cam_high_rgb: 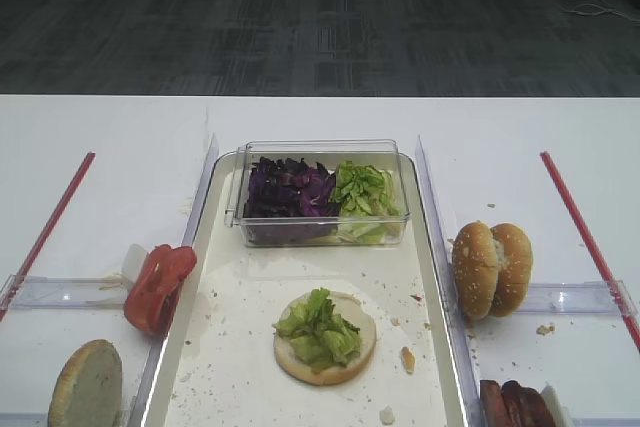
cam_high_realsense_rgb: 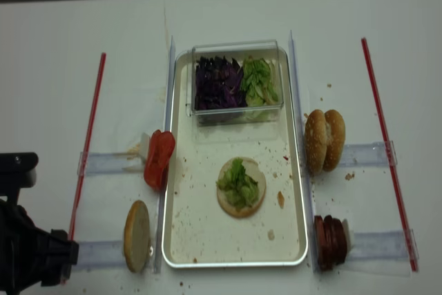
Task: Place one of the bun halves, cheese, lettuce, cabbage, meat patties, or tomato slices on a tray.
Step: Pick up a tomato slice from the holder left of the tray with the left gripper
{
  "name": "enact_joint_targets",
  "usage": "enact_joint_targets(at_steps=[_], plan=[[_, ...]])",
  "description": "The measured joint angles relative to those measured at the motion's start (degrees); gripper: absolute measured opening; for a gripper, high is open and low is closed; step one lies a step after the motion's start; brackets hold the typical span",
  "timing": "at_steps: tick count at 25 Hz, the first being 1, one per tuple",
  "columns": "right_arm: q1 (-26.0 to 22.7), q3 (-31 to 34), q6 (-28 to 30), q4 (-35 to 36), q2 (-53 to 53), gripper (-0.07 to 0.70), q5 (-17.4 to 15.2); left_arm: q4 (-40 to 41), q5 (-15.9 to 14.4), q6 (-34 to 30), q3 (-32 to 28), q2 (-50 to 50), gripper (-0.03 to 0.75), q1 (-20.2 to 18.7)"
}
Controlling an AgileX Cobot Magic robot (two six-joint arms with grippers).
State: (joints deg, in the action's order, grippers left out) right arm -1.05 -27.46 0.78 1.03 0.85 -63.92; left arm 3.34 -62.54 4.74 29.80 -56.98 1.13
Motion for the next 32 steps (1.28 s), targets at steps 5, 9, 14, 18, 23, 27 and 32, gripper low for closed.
enact_joint_targets(at_steps=[5,9,14,18,23,27,32], plan=[[0.0,0.0,0.0,0.0,0.0,0.626,0.0,1.1,3.2,0.3,5.4,-7.6,0.550,0.0],[0.0,0.0,0.0,0.0,0.0,0.626,0.0,1.7,5.1,0.4,11.5,-15.5,0.550,0.0],[0.0,0.0,0.0,0.0,0.0,0.626,0.0,2.5,6.0,0.4,19.6,-24.8,0.550,0.0],[0.0,0.0,0.0,0.0,0.0,0.626,0.0,2.5,6.3,0.4,25.0,-30.3,0.550,0.0],[0.0,0.0,-0.2,0.0,0.0,0.626,0.0,2.5,6.3,0.4,29.1,-33.9,0.550,0.0],[0.0,0.0,-0.2,0.0,0.0,0.626,0.0,2.2,6.1,0.4,29.9,-34.3,0.550,0.0],[0.0,0.0,-0.2,0.0,0.0,0.626,0.0,1.6,5.8,-0.2,29.9,-34.3,0.550,-2.9]])
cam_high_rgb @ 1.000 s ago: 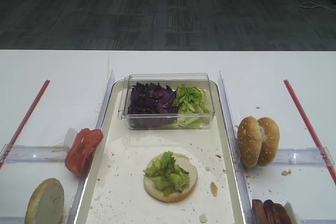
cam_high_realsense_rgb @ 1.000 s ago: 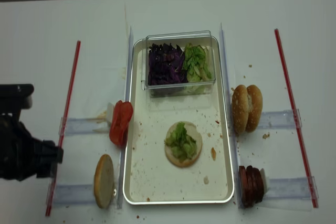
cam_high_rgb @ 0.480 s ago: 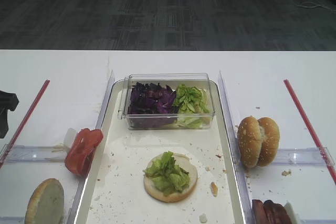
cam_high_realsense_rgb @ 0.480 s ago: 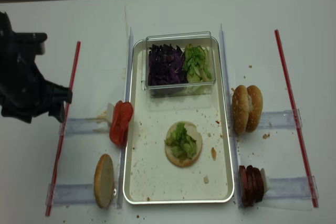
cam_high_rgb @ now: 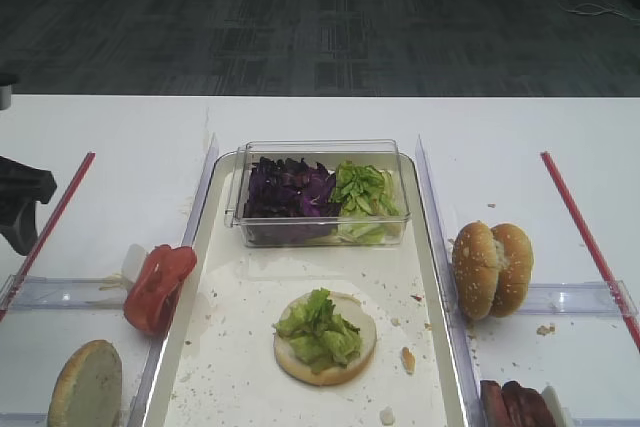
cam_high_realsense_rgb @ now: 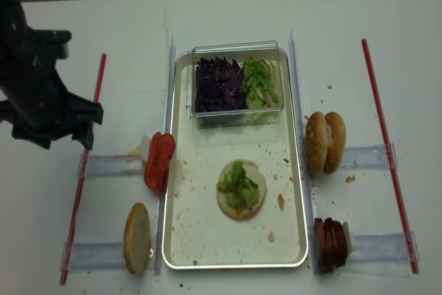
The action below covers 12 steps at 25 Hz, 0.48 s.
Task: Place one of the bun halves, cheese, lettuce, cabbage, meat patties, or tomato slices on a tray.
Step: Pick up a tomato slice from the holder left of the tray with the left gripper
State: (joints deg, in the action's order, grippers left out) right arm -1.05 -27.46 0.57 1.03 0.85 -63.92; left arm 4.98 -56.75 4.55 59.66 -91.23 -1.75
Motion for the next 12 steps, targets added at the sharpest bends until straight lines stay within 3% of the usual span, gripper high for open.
enact_joint_targets(at_steps=[7,12], plan=[[0.0,0.0,0.0,0.0,0.0,0.626,-0.1,-2.2,1.2,0.6,0.0,0.0,0.550,-13.7],[0.0,0.0,0.0,0.0,0.0,0.626,-0.1,-2.4,3.9,3.0,0.0,0.0,0.550,-24.7]])
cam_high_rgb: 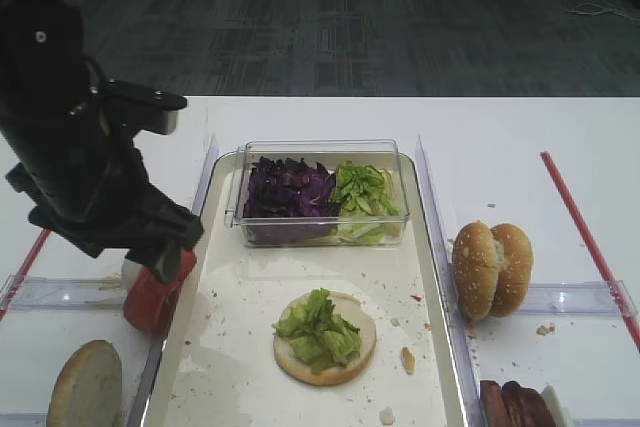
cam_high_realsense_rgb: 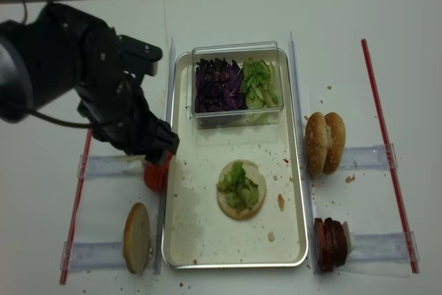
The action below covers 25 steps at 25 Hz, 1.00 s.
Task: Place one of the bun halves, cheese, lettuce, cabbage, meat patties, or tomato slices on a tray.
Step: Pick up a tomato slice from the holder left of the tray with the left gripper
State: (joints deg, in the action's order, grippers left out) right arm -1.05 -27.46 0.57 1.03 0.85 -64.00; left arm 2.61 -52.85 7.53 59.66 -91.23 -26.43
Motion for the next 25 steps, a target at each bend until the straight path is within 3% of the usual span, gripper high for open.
enact_joint_targets(at_steps=[5,10,19,25], plan=[[0.0,0.0,0.0,0.0,0.0,0.626,0.0,-0.1,2.6,2.2,0.0,0.0,0.550,-5.8],[0.0,0.0,0.0,0.0,0.0,0.626,0.0,0.0,3.7,3.0,0.0,-0.1,0.542,-6.0],[0.0,0.0,0.0,0.0,0.0,0.626,0.0,0.0,4.0,3.0,0.0,-5.2,0.437,-6.0],[0.0,0.0,0.0,0.0,0.0,0.626,0.0,0.4,4.4,3.1,0.0,-8.1,0.406,-6.0]])
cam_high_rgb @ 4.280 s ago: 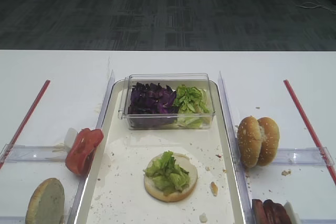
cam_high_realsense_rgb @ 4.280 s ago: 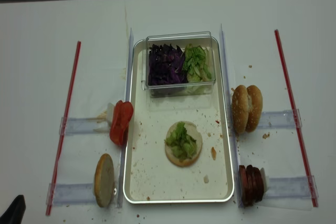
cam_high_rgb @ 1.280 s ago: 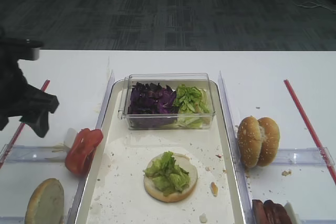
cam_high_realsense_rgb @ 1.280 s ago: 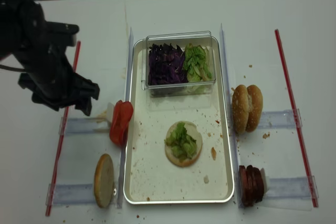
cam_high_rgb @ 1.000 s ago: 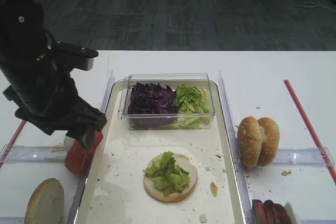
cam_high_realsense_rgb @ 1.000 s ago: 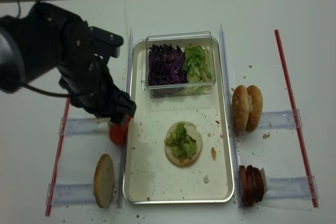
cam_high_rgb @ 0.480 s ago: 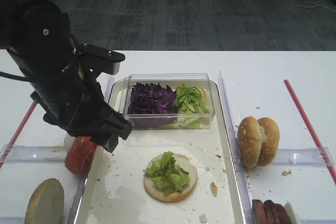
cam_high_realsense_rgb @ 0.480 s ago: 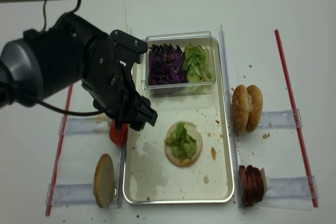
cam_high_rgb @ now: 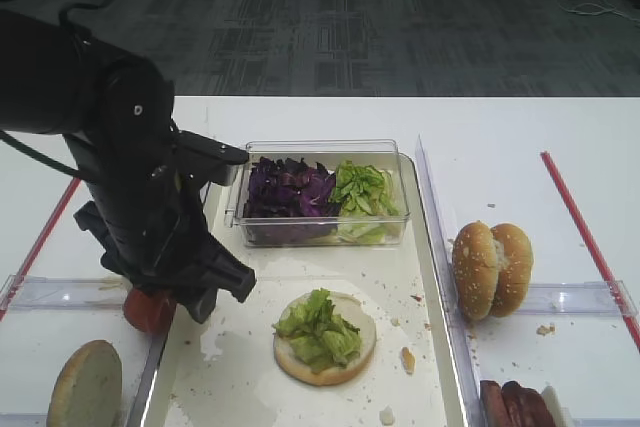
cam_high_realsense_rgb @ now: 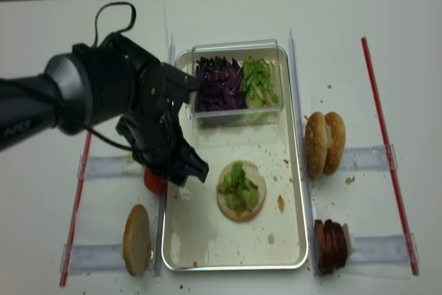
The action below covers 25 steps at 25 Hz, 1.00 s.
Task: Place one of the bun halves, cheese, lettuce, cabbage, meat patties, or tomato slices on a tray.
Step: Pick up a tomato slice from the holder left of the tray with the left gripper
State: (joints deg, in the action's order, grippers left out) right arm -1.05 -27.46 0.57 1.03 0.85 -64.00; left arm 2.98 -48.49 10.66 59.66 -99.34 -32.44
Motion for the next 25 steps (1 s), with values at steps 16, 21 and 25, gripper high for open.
enact_joint_targets(at_steps=[16,21,25], plan=[[0.0,0.0,0.0,0.0,0.0,0.626,0.0,6.6,1.1,4.1,0.0,-0.9,0.239,0.0],[0.0,0.0,0.0,0.0,0.0,0.626,0.0,7.3,1.3,4.1,0.0,-0.9,0.155,0.8],[0.0,0.0,0.0,0.0,0.0,0.626,0.0,7.5,1.3,4.2,0.0,-0.9,0.104,1.3]])
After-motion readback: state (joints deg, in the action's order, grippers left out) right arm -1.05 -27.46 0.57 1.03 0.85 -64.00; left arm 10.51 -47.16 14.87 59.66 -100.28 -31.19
